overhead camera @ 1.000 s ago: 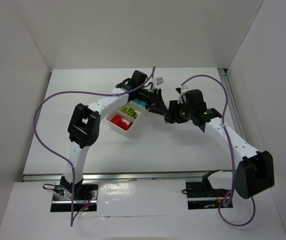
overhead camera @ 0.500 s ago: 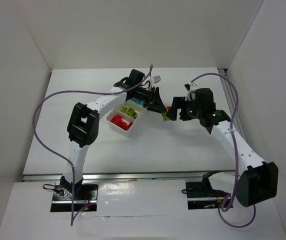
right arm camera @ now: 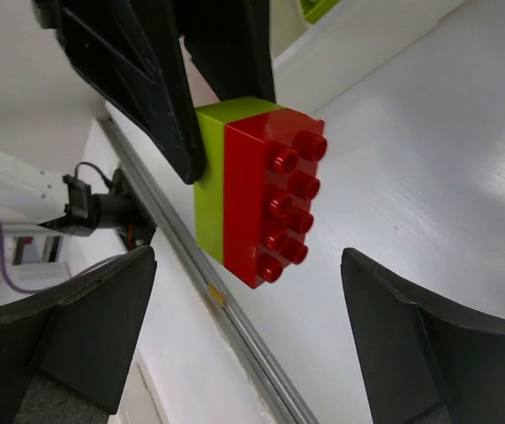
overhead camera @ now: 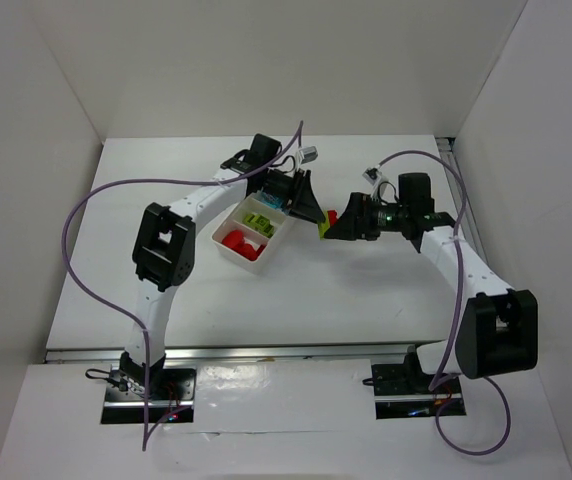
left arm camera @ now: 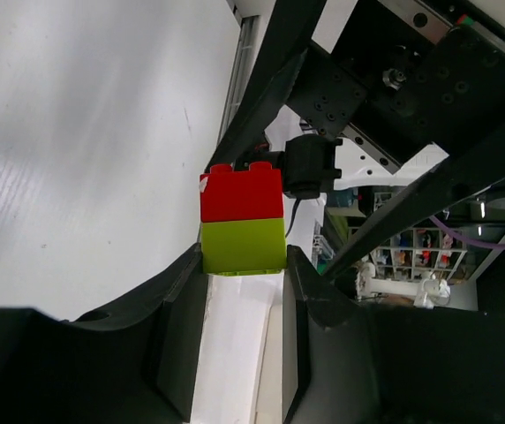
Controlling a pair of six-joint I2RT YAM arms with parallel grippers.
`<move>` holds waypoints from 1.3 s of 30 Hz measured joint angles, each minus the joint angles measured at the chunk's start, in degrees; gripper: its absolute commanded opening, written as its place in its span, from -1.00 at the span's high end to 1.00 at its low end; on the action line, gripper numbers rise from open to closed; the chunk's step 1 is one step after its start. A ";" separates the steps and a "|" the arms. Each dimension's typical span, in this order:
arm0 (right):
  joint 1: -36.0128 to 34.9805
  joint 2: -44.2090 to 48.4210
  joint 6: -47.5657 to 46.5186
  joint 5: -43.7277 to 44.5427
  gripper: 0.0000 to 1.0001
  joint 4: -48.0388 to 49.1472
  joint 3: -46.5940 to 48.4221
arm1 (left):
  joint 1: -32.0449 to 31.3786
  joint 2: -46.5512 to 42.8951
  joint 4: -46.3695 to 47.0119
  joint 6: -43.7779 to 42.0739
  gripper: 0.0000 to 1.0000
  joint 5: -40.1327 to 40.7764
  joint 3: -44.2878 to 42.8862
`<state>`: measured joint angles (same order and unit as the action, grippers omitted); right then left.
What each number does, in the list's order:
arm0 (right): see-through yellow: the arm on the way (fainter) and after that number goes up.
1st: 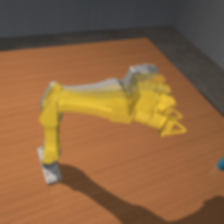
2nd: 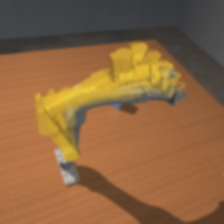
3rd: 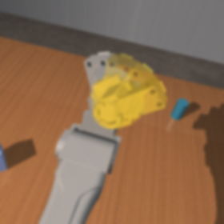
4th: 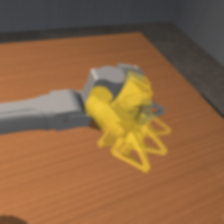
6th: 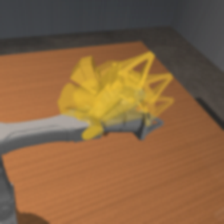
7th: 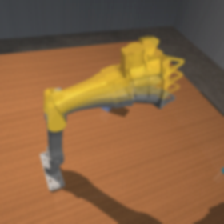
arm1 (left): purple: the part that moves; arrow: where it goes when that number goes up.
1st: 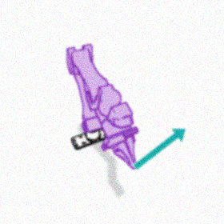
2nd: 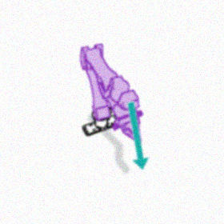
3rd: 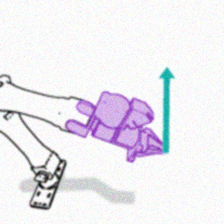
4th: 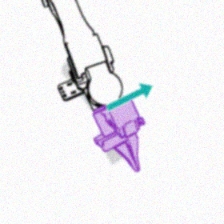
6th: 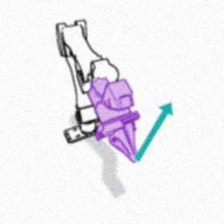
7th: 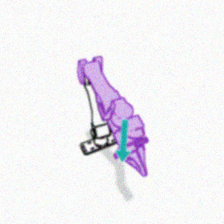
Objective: Sort the legos into containers by color
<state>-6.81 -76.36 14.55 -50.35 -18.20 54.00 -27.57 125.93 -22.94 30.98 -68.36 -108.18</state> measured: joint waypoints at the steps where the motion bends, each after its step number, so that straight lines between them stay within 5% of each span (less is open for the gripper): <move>1: 0.00 -0.35 0.00 -0.79 -0.73 0.46 -0.02 | 0.00 0.00 -0.04 -0.39 1.00 -0.13 0.00; 5: 0.46 -0.55 2.56 -5.55 -0.49 5.92 -1.11 | 0.00 0.00 -0.13 -1.27 1.00 -1.11 0.00; 25: 2.58 -4.28 12.92 -16.09 -0.15 22.69 -5.60 | 0.09 -1.57 -0.92 -6.73 1.00 -5.88 0.24; 28: 2.58 -4.46 13.57 -16.76 0.12 23.82 -5.60 | 0.04 -2.27 -0.85 -7.28 1.00 -6.03 0.24; 33: 2.58 -4.44 15.69 -17.07 0.87 26.14 -6.36 | 0.15 -2.40 -0.72 -8.13 1.00 -6.84 0.68; 39: 3.37 -1.64 17.29 -15.37 1.00 26.95 -8.79 | 0.04 -2.40 -1.07 -8.35 1.00 -6.64 0.87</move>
<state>-3.44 -78.00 31.83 -65.71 8.75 45.21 -27.53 123.52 -24.01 22.63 -75.00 -107.31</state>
